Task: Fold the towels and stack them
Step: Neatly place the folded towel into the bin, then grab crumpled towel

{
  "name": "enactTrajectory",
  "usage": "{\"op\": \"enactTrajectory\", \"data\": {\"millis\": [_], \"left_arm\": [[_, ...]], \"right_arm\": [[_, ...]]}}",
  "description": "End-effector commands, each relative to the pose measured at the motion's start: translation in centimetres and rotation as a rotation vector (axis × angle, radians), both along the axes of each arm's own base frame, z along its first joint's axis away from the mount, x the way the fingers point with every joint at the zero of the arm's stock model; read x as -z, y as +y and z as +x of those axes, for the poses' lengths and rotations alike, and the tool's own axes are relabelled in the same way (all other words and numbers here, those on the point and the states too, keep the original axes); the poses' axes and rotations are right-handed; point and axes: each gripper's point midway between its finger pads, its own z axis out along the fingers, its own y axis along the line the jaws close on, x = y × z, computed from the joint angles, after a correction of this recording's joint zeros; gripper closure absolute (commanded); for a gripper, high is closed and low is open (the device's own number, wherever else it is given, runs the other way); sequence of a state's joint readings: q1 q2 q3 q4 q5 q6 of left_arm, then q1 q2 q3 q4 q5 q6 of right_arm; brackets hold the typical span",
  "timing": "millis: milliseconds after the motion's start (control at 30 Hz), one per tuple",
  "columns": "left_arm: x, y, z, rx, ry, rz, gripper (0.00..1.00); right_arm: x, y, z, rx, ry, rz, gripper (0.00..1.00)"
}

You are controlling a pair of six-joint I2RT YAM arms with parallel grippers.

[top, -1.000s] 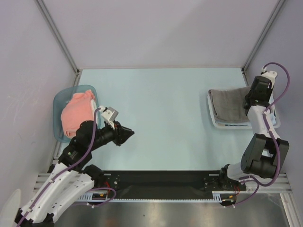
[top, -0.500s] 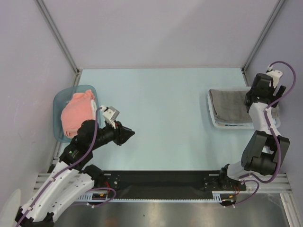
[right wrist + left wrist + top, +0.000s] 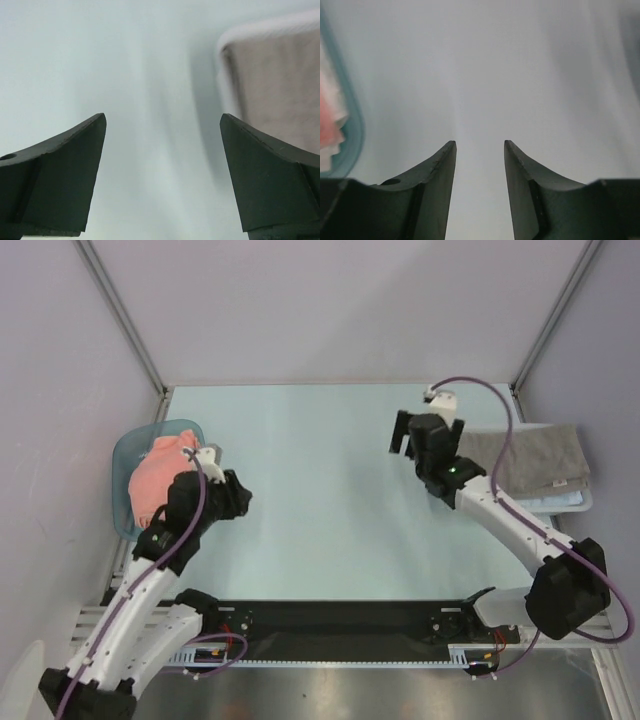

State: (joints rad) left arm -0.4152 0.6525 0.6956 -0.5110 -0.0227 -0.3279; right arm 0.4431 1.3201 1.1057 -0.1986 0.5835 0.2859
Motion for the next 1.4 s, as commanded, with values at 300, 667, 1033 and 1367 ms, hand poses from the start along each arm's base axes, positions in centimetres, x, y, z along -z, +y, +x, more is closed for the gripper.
{"op": "enactTrajectory", "data": {"millis": [300,667,1033,1367], "left_arm": [[1.0,19.2,7.2,-1.073,0.113,-0.014,0.35],[11.6,23.2,10.5,-1.232,0.405,-0.101,0.49],[6.7,23.7,12.4,-1.192,0.326,-0.092,1.00],[-3.0,23.8,11.8,-1.142,0.132,-0.102,1.00]], "right_arm": [[11.2,10.0,-3.5,-0.329,0.178,0.072,0.00],[8.9,9.7,-4.6,-0.383,0.141,0.124,0.00],[7.9,9.6,-5.2,-0.401,0.114,0.175,0.00],[8.3,9.9,-5.4,-0.418,0.127,0.184,0.00]]}}
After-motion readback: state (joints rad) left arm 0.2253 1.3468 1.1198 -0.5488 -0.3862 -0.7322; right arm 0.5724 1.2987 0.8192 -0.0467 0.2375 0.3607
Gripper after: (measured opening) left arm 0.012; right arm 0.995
